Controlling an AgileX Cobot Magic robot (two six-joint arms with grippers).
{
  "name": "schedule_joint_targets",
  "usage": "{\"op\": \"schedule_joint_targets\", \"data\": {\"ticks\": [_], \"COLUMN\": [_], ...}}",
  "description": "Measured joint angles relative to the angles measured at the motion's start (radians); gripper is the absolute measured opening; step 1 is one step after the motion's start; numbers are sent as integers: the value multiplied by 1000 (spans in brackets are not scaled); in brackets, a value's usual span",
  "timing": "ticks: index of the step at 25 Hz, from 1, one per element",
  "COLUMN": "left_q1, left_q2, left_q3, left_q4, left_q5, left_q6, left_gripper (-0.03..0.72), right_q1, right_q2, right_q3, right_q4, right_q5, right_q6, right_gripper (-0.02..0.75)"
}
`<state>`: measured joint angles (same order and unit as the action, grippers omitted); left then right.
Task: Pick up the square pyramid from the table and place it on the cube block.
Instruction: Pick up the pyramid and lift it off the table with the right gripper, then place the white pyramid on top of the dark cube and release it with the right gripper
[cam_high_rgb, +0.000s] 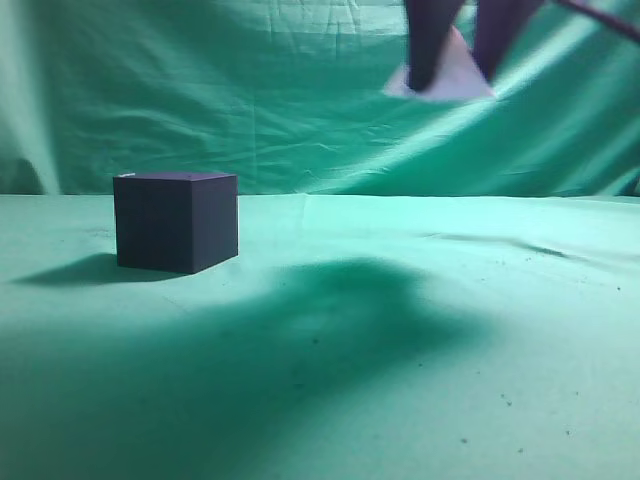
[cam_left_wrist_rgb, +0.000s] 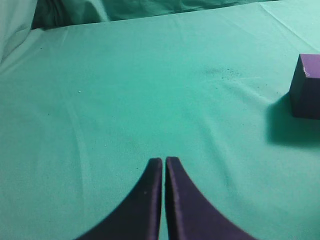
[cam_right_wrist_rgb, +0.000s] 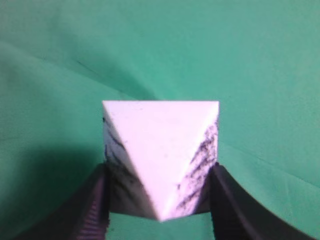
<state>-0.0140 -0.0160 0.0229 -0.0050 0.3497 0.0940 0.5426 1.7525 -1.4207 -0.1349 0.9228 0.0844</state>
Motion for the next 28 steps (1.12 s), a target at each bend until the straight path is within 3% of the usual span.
{"op": "schedule_joint_targets", "data": {"ticks": [8, 12, 28], "left_q1": [0, 0, 0], "left_q2": [0, 0, 0], "left_q3": [0, 0, 0], "left_q4": [0, 0, 0], "left_q5": [0, 0, 0], "left_q6": [0, 0, 0], "left_gripper": [0, 0, 0], "right_q1": [234, 308, 323], "right_q2": [165, 298, 402], "right_q3": [-332, -451, -493], "right_q4": [45, 50, 112], "right_q5": [149, 183, 174], "right_q6": [-48, -56, -81], "right_gripper": [366, 366, 366]}}
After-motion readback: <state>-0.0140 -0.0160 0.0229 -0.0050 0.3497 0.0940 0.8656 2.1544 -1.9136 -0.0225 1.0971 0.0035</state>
